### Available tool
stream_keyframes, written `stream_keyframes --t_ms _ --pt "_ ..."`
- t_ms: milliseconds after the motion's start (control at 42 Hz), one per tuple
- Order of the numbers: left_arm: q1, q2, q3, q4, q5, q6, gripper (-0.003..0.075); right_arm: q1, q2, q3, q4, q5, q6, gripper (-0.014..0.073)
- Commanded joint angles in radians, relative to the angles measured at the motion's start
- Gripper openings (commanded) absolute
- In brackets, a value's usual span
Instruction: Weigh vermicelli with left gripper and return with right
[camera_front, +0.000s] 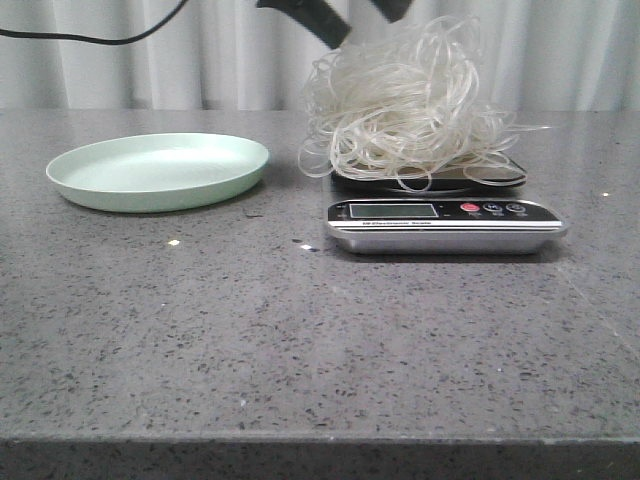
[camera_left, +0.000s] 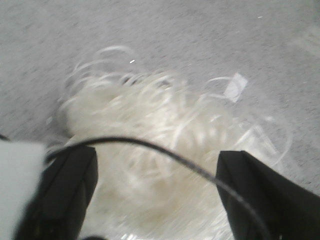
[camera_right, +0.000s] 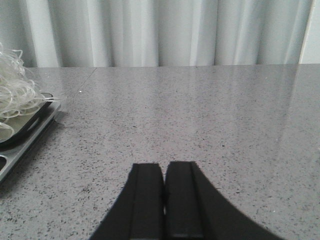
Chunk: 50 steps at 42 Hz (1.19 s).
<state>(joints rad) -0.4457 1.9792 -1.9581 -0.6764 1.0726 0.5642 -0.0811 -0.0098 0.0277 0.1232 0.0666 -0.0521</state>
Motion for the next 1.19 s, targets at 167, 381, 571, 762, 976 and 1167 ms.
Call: stream_keyframes --t_ms 167,381,571,762,976,1167 --pt "0.063 -0.156 -0.034 0.101 0.047 -0.094 0.0531 -0.008 -0.017 -0.008 -0.003 -0.072 0.001 0.0151" --pt "0.083 -0.252 -0.034 0.313 0.115 -0.200 0.0426 -0.008 -0.017 -0.008 -0.003 -0.073 0.001 0.0151" --pt "0.083 -0.338 0.005 0.480 0.099 -0.259 0.0284 -0.008 -0.017 -0.008 -0.003 -0.072 0.001 0.0151" --pt "0.115 -0.453 0.148 0.542 0.003 -0.301 0.0133 -0.008 -0.017 -0.008 -0.003 -0.072 0.001 0.0151" --pt "0.236 -0.618 0.430 0.448 -0.162 -0.311 0.0137 -0.008 -0.017 -0.008 -0.003 -0.072 0.001 0.0151" --pt "0.359 -0.810 0.705 0.406 -0.343 -0.309 0.0137 -0.008 -0.017 -0.008 -0.003 -0.076 0.001 0.0151"
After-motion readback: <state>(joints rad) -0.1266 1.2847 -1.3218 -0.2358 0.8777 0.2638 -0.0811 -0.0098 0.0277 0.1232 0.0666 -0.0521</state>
